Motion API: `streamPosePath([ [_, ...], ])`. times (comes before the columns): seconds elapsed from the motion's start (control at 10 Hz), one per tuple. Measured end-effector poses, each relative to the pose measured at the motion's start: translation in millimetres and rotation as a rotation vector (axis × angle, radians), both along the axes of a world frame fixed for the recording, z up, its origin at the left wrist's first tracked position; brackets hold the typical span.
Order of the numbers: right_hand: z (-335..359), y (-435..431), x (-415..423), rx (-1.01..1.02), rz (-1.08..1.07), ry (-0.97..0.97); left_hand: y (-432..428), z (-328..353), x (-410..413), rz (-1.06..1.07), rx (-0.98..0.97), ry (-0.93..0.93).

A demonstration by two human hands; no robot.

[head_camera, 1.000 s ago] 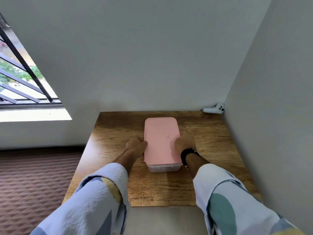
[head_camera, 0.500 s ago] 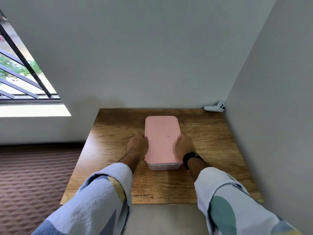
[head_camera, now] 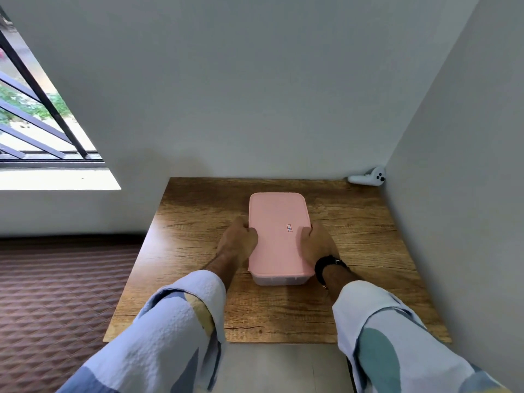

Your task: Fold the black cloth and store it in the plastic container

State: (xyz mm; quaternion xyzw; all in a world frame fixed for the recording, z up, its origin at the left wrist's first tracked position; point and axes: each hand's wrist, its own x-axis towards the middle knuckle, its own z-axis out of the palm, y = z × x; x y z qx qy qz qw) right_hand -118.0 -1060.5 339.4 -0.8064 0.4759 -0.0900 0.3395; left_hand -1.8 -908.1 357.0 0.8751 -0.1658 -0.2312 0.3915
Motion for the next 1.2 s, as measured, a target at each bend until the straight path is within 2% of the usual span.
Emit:
streamPosePath([
  [0.1, 5, -14, 17, -0.015, -0.012, 0.083, -15, -2, 20, 0.100, 0.022, 0.009],
  [0.3, 8, -46, 59, -0.010, -0.023, -0.050, -40, -17, 49, 0.186, -0.007, 0.015],
  [0.5, -13, -52, 60, 0.074, -0.057, -0.175, -43, -31, 54, 0.141, 0.020, -0.095],
  [0.6, -9, -56, 61, 0.123, -0.023, -0.197, -45, -24, 56, 0.084, 0.061, -0.091],
  [0.9, 2, -50, 59, 0.254, -0.042, -0.131, -36, -10, 46, 0.115, 0.025, -0.046],
  [1.0, 5, -45, 50, 0.285, -0.017, -0.151, -24, -7, 32, 0.120, 0.023, -0.084],
  [1.1, 3, -36, 37, 0.280, -0.084, -0.186, -13, -6, 22, 0.104, -0.018, -0.035],
  [1.2, 9, -24, 25, 0.179, -0.073, -0.177, -4, 1, 19, 0.082, -0.042, 0.051],
])
